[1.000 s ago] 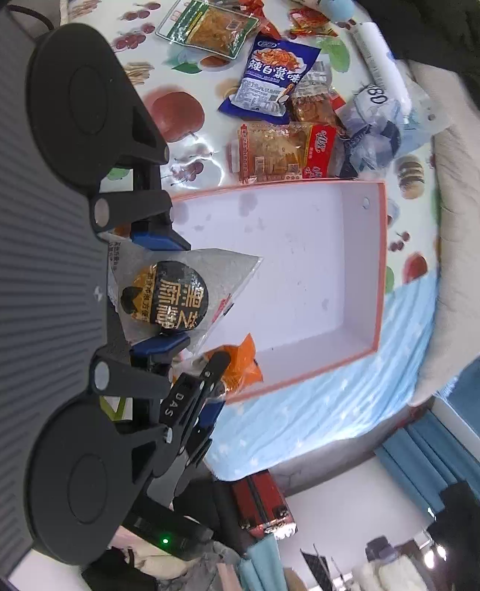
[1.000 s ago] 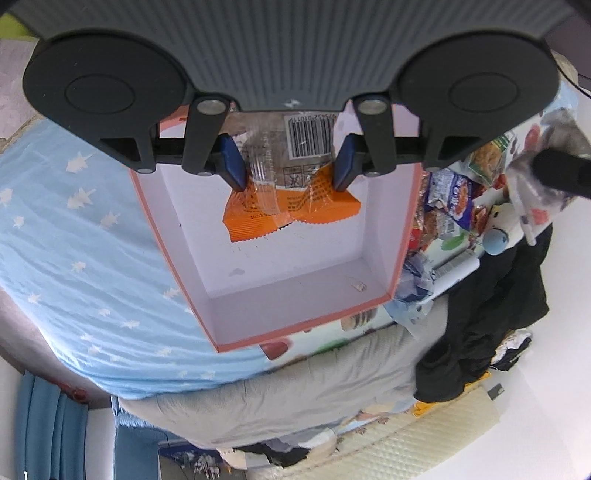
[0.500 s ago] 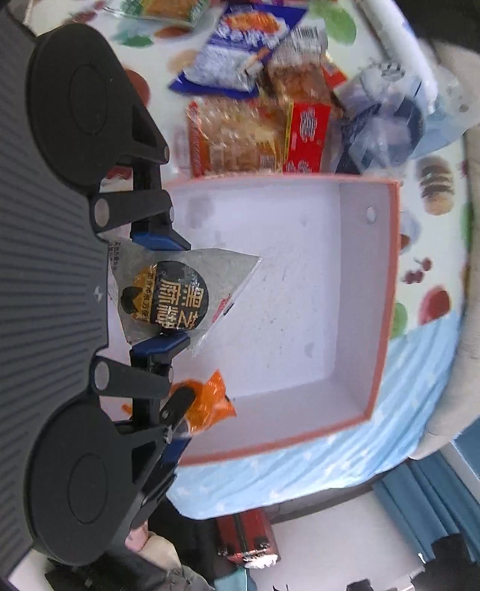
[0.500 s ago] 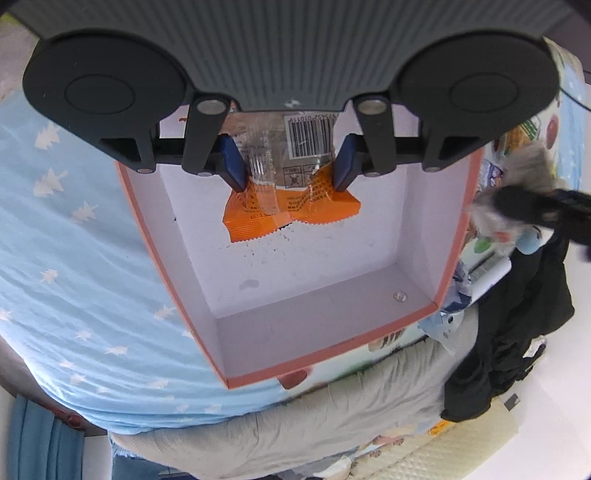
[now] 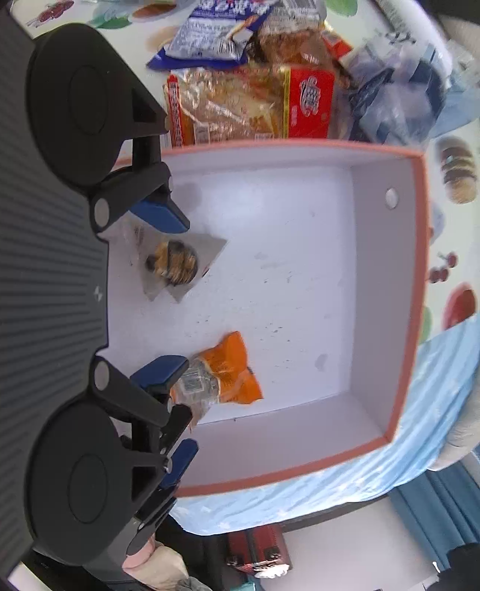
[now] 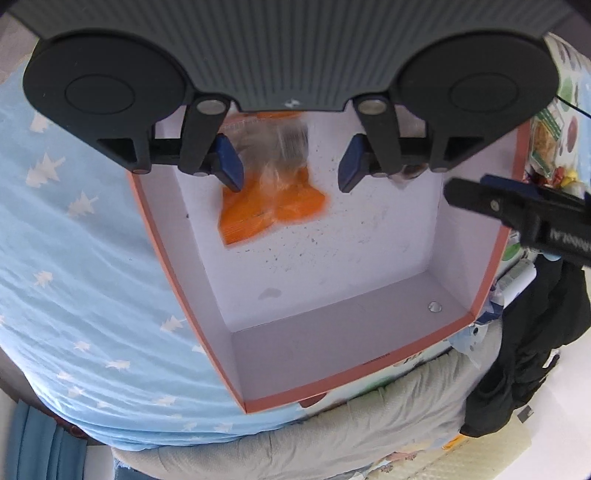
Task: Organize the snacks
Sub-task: 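Lift both tools away from the pink box, then lower both tools toward the blue bag and green-bordered spicy strip pack, then grasp the green-bordered pack with left tool while right grasps the blue bag, then carry the green-bordered pack with left tool while right carries blue bag over pink box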
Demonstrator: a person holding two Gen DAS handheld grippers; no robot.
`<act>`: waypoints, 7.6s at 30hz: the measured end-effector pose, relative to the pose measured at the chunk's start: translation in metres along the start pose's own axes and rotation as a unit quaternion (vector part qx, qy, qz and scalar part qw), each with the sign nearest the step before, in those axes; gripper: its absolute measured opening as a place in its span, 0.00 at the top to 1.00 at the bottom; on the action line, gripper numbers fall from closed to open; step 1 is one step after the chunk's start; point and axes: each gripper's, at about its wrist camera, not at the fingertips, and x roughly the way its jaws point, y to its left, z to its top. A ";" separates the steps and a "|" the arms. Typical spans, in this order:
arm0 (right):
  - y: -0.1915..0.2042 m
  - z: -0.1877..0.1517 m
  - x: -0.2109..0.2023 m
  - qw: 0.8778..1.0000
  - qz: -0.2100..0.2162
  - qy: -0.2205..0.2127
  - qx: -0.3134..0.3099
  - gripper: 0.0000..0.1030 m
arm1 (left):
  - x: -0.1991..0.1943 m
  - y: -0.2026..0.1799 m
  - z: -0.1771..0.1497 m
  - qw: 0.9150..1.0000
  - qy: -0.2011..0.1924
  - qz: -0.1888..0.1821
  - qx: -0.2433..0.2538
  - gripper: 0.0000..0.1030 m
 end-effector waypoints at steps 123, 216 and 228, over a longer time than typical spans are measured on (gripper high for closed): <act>0.328 -0.165 0.118 0.836 -0.159 -0.123 -0.511 0.86 | -0.014 0.332 -0.150 0.964 -0.201 0.170 0.025 0.09; 0.283 -0.205 0.039 0.958 0.060 0.044 -0.278 0.56 | -0.049 0.294 -0.303 0.960 -0.203 0.176 -0.078 0.40; 0.255 -0.206 -0.004 0.972 0.076 0.010 -0.221 0.58 | -0.069 0.266 -0.327 0.961 -0.218 0.143 -0.095 0.46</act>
